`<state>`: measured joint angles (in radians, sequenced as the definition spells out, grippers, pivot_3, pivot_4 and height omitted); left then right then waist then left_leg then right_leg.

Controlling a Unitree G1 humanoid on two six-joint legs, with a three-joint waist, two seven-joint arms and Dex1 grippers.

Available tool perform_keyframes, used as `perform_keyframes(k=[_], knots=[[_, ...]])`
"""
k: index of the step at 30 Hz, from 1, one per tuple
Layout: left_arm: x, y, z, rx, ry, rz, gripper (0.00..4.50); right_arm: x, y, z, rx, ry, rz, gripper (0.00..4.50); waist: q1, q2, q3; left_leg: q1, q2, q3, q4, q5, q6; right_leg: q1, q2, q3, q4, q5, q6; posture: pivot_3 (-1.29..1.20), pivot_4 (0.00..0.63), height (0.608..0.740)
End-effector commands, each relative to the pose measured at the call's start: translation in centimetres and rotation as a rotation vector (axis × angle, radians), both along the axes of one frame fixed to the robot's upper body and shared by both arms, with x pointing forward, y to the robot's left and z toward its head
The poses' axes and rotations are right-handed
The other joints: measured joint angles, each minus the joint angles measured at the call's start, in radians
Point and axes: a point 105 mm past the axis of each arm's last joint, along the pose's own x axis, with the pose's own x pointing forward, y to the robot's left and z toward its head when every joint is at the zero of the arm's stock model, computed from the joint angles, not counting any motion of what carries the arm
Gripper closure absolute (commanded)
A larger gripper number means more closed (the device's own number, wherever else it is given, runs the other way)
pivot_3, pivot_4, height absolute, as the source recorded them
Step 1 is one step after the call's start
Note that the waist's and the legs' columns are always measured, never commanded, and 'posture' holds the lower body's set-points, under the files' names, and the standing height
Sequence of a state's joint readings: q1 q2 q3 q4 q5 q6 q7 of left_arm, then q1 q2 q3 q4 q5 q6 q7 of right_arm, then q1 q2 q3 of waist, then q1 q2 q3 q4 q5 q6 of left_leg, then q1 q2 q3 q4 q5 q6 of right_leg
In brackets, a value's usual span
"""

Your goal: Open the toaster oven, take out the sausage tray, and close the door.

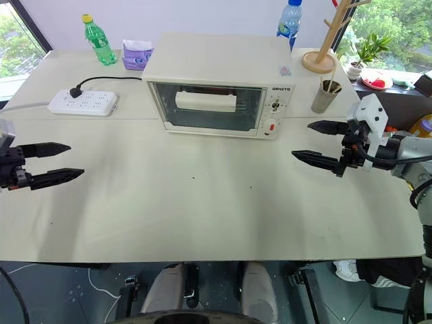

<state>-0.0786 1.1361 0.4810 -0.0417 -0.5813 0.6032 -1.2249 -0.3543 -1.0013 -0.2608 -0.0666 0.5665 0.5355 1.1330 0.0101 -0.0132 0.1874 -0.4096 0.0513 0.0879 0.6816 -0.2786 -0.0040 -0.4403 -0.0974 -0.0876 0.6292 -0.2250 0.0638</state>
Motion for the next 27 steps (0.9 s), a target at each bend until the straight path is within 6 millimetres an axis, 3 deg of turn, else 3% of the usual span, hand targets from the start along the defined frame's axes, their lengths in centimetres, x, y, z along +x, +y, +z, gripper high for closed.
perform_keyframes(k=[1, 10, 16, 23, 27], knots=[[-0.3, 0.3, 1.3, 0.023, -0.043, 0.016, 0.09, 0.1, 0.1, 1.1, -0.009, -0.055, 0.008, 0.0, 0.0, 0.0, 0.0, 0.0, 0.0, 0.0, 0.0, 0.0, 0.0, 0.0, 0.0, 0.0, 0.0, 0.0, 0.0, 0.0, 0.15, 0.722], [-0.1, 0.3, 1.8, -0.016, -0.073, 0.032, 0.09, 0.6, 0.0, 0.6, -0.034, -0.059, -0.03, 0.0, 0.001, 0.0, 0.0, 0.0, 0.0, 0.0, 0.0, 0.0, 0.0, 0.0, 0.0, 0.0, 0.0, 0.0, 0.0, 0.0, 0.15, 0.722], [0.2, -0.7, 2.9, -0.066, -0.096, 0.002, 0.09, 0.5, 0.6, 1.3, 0.021, -0.051, -0.023, 0.0, 0.0, 0.0, 0.0, 0.0, 0.0, 0.001, 0.0, 0.0, 0.0, 0.0, 0.0, 0.0, 0.0, 0.001, 0.001, 0.0, 0.15, 0.722], [1.2, -4.8, 5.4, -0.18, -0.147, -0.116, 0.09, 0.2, 3.4, 1.9, 0.065, -0.063, 0.05, 0.0, 0.002, 0.0, 0.0, 0.0, 0.0, 0.0, 0.0, 0.0, 0.0, 0.001, 0.0, 0.0, 0.0, 0.002, 0.003, 0.0, 0.15, 0.722], [2.0, -8.9, 6.0, -0.25, -0.149, -0.274, 0.09, 1.0, 6.7, 1.7, 0.113, -0.09, 0.107, 0.0, 0.001, -0.001, -0.001, 0.001, -0.001, 0.0, 0.001, 0.0, 0.0, 0.002, 0.001, 0.0, 0.001, 0.002, 0.003, 0.0, 0.15, 0.722]])
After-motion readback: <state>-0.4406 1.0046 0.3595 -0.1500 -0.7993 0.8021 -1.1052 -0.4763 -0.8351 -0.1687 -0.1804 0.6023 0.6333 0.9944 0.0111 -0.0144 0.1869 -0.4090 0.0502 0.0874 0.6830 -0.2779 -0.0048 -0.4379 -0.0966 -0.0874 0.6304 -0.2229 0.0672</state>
